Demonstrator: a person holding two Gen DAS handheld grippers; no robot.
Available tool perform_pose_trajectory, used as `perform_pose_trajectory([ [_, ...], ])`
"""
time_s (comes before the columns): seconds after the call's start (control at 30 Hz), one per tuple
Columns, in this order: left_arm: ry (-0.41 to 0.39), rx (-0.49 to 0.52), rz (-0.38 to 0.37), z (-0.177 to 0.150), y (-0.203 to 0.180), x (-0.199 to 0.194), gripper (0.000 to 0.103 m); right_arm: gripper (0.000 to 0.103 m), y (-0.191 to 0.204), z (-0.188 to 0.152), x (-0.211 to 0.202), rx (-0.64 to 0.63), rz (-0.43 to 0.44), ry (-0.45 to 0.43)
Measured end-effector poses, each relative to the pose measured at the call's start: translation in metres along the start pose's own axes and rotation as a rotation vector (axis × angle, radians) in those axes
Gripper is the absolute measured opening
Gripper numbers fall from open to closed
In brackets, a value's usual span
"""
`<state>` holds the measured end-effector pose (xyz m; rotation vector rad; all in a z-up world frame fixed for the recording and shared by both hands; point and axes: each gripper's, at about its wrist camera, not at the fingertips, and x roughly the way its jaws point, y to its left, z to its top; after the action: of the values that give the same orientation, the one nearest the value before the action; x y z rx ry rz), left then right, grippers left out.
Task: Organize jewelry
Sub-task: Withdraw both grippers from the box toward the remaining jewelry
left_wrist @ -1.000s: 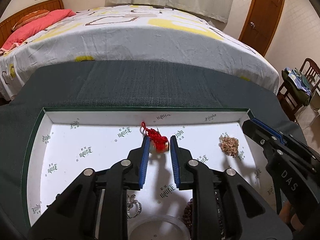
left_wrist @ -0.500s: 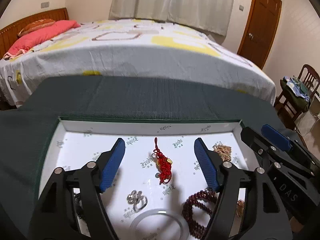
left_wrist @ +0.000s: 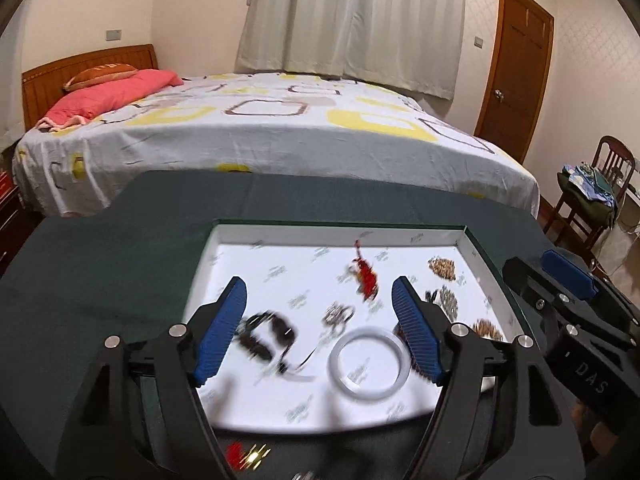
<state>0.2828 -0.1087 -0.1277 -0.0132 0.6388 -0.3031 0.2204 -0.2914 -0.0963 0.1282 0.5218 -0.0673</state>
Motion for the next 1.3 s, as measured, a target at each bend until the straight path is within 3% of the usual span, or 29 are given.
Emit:
perform_pose_trajectory([
  [0.27,-0.016,-0.036,0.060,-0.031,0.042,-0.054,0.073,0.062,0.033,-0.035,-0.028,-0.022,0.048,0.033],
  [0.57,0.011,-0.027,0.102,-0.057,0.080,-0.090,0.073,0.062,0.077,-0.064,-0.039,-0.085,0.089,0.073],
  [0.83,0.020,-0.026,0.113,-0.067,0.109,-0.107,0.073,0.062,0.111,-0.080,-0.035,-0.121,0.109,0.110],
  [1.07,0.052,-0.108,0.097,-0.069,0.137,-0.111,0.073,0.062,0.129,-0.093,-0.020,-0.136,0.095,0.168],
  [1.3,0.075,-0.111,0.091,-0.073,0.151,-0.109,0.073,0.062,0.141,-0.100,-0.009,-0.150,0.068,0.204],
])
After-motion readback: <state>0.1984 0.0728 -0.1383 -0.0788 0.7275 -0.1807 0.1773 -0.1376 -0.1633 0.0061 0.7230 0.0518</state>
